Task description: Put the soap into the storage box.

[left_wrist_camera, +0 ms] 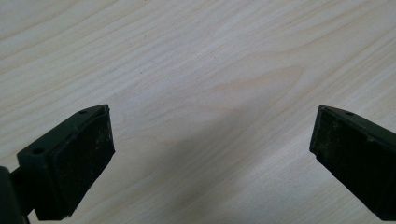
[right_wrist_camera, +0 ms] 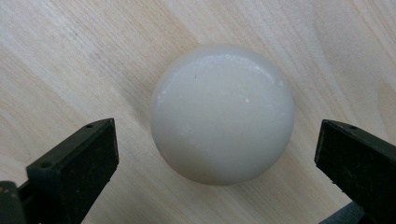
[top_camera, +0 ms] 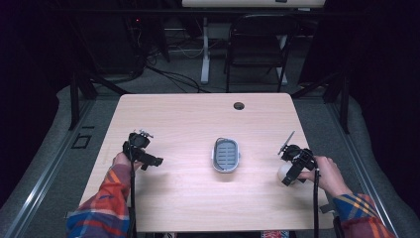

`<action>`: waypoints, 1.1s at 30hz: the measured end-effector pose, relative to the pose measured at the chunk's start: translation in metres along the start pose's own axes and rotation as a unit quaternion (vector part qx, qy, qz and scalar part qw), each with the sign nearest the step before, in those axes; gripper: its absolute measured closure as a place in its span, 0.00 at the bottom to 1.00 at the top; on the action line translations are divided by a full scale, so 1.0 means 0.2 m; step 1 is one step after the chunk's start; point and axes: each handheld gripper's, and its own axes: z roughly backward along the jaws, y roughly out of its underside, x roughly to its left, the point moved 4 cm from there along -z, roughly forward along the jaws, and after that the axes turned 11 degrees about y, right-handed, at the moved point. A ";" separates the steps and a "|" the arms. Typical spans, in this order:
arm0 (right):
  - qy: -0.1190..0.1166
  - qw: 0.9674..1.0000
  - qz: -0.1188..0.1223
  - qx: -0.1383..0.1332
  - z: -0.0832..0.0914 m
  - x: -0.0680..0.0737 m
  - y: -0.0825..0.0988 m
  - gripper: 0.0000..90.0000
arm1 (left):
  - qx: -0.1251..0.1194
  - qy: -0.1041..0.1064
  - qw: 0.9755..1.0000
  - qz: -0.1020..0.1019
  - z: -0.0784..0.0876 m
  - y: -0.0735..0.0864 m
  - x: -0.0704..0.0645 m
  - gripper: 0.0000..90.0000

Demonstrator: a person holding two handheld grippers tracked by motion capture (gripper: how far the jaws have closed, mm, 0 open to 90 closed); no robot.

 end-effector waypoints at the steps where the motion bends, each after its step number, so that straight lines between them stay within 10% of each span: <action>1: 0.000 1.000 0.007 0.002 0.00 -0.01 -0.01 0.00 | 0.000 0.000 1.000 0.000 0.00 0.00 0.00 0.00; 33: -0.007 1.000 -0.001 0.028 -0.08 0.00 -0.08 0.24 | 0.003 0.003 1.000 0.002 0.00 0.00 0.00 0.00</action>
